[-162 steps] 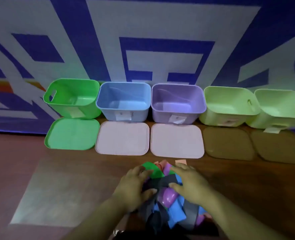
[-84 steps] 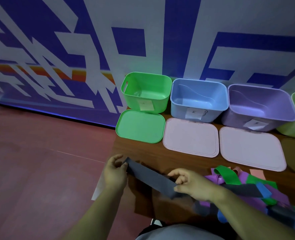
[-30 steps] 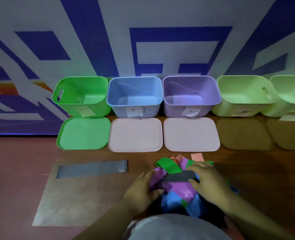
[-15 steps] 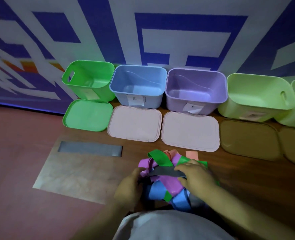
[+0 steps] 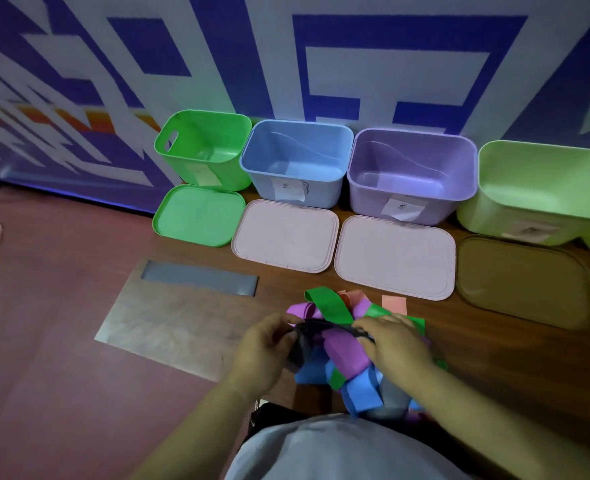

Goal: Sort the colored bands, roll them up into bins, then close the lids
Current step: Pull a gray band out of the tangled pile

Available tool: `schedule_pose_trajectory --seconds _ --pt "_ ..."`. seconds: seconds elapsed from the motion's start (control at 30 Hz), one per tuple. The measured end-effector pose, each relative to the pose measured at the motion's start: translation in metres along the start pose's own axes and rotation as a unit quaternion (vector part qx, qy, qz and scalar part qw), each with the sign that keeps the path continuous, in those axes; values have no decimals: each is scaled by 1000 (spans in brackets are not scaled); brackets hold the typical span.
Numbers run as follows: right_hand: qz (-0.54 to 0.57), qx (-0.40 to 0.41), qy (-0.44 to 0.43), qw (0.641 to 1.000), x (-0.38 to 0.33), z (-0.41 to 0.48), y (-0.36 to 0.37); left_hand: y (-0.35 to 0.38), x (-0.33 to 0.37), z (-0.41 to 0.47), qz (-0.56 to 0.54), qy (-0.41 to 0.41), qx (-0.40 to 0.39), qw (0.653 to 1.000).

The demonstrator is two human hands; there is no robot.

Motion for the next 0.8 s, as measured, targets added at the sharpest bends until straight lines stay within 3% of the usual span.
schedule_pose_trajectory --seconds 0.23,0.43,0.63,0.8 --pt "96 117 -48 987 -19 4 -50 -26 18 -6 6 10 -3 1000" --pt "129 17 -71 989 -44 23 -56 -52 24 0 93 75 -43 992" --pt "144 -22 -56 988 -71 47 -47 -89 -7 17 90 64 -70 991" --pt "170 -21 -23 985 -96 71 -33 -120 -48 27 195 24 -193 961"
Point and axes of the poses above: each hand's wrist, its own z-axis towards the middle knuckle, its own y-axis out of the palm, x = y × z, the point moved 9 cm from there along z, towards the middle knuckle, and after that the axes turned 3 degrees about x, right-handed, at the moved point
